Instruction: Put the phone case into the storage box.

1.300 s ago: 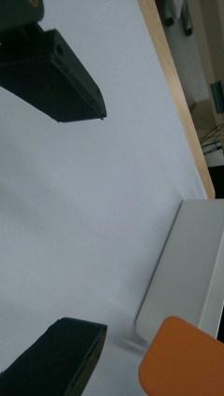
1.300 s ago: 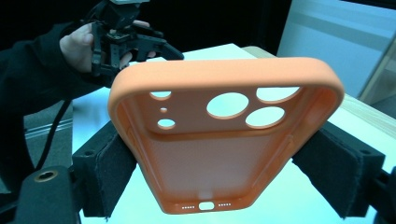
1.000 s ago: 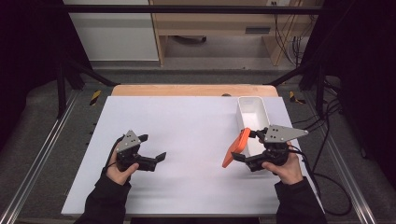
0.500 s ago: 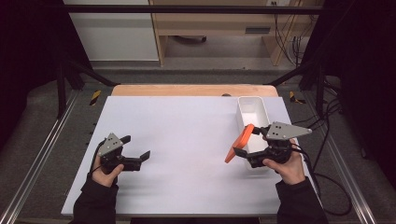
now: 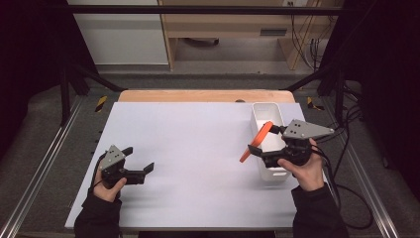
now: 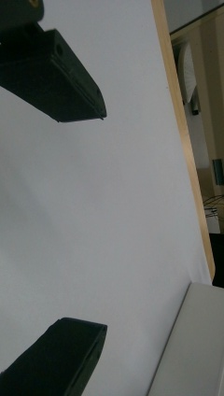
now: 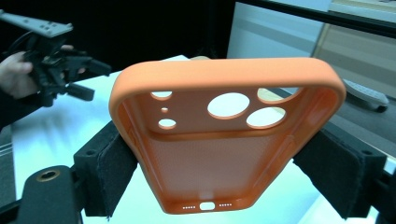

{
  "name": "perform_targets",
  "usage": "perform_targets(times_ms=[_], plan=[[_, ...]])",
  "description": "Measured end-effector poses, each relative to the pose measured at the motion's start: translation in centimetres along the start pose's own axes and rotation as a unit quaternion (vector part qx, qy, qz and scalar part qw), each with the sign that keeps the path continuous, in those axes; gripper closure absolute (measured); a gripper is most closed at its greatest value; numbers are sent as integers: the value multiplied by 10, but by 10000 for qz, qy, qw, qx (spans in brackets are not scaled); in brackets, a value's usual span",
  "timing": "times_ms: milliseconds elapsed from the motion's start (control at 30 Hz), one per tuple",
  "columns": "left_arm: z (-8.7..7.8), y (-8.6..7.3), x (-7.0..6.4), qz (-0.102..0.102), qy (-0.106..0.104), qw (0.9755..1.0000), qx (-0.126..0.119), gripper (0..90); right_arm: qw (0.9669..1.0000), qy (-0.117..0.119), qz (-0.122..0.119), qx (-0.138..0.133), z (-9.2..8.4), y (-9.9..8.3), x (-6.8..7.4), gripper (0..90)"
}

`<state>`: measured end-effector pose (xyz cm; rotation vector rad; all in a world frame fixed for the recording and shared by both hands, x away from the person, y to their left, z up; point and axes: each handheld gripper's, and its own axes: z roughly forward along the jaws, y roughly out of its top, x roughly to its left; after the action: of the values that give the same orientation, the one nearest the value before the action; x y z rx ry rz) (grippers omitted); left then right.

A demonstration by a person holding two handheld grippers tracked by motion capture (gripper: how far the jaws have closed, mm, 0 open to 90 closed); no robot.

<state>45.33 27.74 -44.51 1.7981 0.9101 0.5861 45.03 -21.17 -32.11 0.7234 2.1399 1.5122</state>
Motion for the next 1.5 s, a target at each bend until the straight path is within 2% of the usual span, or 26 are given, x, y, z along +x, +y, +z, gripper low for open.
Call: perform_targets(times_ms=[200,400,767,1200,1500], plan=[[2,-3,1,-12,41,10000,66,0,9997,-203,122,19,1,9,-8,163],[3,-3,-1,0,24,10000,63,0,9991,-381,126,132,5,14,-14,163],[3,-3,-1,-26,-7,10000,64,0,9957,-823,378,199,7,22,-29,163],[5,-3,-2,44,-72,9999,92,0,9871,-1422,698,218,7,28,-48,161],[6,-3,-3,59,-92,9999,122,0,9795,-1804,856,285,12,32,-59,160]])
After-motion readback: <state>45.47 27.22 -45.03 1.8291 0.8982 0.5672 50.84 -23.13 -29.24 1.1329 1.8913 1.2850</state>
